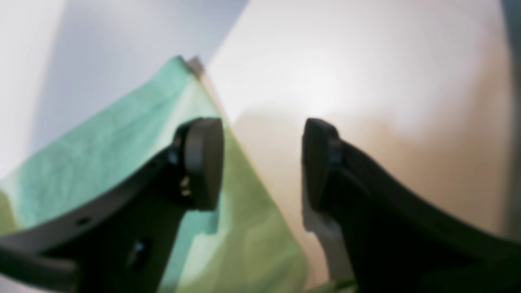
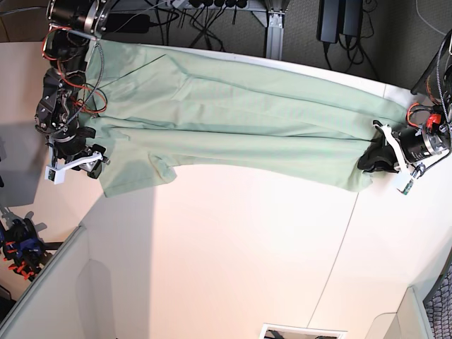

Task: Fold the T-shirt properly
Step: 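Fold the grasped edge over toward the other folded edge with both grippers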

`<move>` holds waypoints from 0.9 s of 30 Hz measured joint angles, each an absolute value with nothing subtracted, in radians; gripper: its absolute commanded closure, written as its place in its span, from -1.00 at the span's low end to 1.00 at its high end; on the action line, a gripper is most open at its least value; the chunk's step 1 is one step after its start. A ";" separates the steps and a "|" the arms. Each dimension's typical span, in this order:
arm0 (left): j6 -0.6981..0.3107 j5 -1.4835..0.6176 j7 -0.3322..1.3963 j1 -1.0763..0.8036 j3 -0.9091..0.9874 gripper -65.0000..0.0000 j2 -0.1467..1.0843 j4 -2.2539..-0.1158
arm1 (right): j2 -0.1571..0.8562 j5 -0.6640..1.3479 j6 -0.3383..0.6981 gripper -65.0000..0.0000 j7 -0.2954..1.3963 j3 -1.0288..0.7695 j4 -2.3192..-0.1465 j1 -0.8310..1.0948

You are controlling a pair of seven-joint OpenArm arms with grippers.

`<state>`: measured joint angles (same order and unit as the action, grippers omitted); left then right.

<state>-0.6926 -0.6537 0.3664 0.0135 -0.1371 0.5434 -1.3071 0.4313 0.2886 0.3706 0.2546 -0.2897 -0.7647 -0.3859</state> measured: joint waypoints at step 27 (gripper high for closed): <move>-0.693 -0.660 0.338 0.012 -0.137 1.00 0.543 -1.307 | 0.350 0.324 0.368 1.00 0.413 -0.279 -0.972 -0.339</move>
<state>-0.6926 -0.6601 0.3382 0.0124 -0.1371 0.5434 -1.3071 0.3496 0.3237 0.3676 0.4133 -0.2794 -0.9722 -0.3386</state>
